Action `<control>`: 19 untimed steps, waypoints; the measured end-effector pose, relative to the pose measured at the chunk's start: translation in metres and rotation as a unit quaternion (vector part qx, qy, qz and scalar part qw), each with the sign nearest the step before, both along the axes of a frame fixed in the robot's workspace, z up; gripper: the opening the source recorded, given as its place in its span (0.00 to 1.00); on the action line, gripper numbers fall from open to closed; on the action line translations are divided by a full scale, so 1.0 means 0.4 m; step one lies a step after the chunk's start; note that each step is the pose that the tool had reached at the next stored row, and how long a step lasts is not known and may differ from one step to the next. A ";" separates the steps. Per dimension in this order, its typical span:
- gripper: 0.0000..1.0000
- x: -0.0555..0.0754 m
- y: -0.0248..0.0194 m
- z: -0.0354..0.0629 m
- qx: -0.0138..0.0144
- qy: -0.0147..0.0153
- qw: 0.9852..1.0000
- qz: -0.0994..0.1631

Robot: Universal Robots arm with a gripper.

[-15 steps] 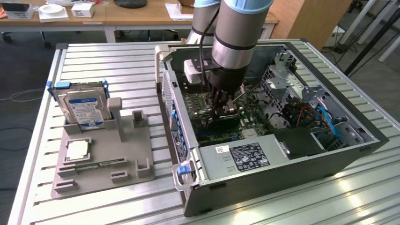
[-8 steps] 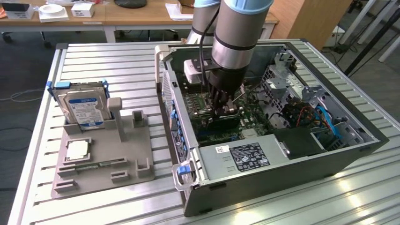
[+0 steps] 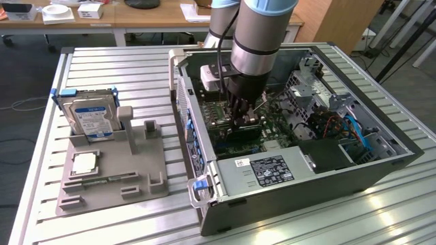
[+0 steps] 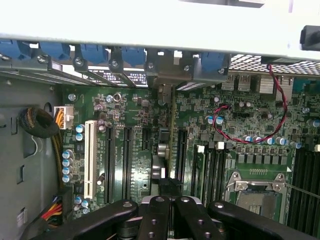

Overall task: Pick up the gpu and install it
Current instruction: 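Press down on the gpu until it lock into place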

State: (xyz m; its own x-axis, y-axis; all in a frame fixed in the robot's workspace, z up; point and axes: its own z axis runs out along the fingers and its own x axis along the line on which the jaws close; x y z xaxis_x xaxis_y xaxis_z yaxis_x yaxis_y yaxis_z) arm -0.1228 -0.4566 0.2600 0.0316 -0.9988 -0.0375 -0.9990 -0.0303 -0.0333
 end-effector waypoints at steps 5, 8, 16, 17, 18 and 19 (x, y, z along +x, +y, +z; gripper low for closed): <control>0.10 0.000 0.000 0.017 0.001 0.000 1.000 0.000; 0.10 0.001 0.000 0.032 0.001 0.001 1.000 0.000; 0.10 0.014 0.000 0.040 0.001 0.001 1.000 0.000; 0.10 0.014 0.000 0.040 0.001 0.001 1.000 0.000; 0.10 0.014 0.000 0.040 0.001 0.001 1.000 0.000; 0.10 0.014 0.000 0.040 0.001 0.001 1.000 0.000</control>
State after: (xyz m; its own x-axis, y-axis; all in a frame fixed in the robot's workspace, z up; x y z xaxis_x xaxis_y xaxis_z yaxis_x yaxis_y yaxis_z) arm -0.1172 -0.4566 0.2759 0.0314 -0.9987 -0.0398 -0.9991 -0.0302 -0.0304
